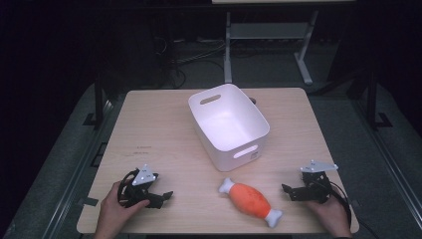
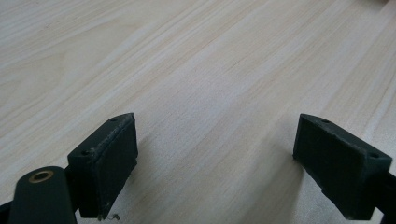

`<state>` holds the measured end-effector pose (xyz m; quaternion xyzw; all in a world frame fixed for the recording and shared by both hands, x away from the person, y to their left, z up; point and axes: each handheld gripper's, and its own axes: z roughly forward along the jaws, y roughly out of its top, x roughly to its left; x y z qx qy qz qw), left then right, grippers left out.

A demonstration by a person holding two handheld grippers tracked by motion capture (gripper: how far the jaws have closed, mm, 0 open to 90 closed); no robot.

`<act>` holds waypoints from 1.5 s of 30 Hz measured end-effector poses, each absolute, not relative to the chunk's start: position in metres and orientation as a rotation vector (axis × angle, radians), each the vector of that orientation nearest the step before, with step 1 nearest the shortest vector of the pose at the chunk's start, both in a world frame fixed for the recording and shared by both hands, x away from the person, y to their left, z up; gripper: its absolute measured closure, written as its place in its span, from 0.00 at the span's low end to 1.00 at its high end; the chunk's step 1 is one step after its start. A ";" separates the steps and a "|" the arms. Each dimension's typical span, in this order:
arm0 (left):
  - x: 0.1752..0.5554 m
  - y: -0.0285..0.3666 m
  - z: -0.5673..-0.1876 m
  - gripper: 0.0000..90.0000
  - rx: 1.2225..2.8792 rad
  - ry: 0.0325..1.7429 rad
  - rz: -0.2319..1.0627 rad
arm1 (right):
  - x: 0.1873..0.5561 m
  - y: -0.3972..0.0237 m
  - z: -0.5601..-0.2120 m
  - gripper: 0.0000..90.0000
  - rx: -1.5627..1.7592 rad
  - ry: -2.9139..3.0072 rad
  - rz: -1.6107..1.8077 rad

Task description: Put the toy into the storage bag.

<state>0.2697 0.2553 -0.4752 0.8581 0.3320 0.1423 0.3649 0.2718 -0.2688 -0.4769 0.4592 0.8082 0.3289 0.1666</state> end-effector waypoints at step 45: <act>0.270 0.255 -0.475 0.14 2.209 0.854 0.365 | 0.256 -0.228 -0.430 0.07 1.140 2.435 1.168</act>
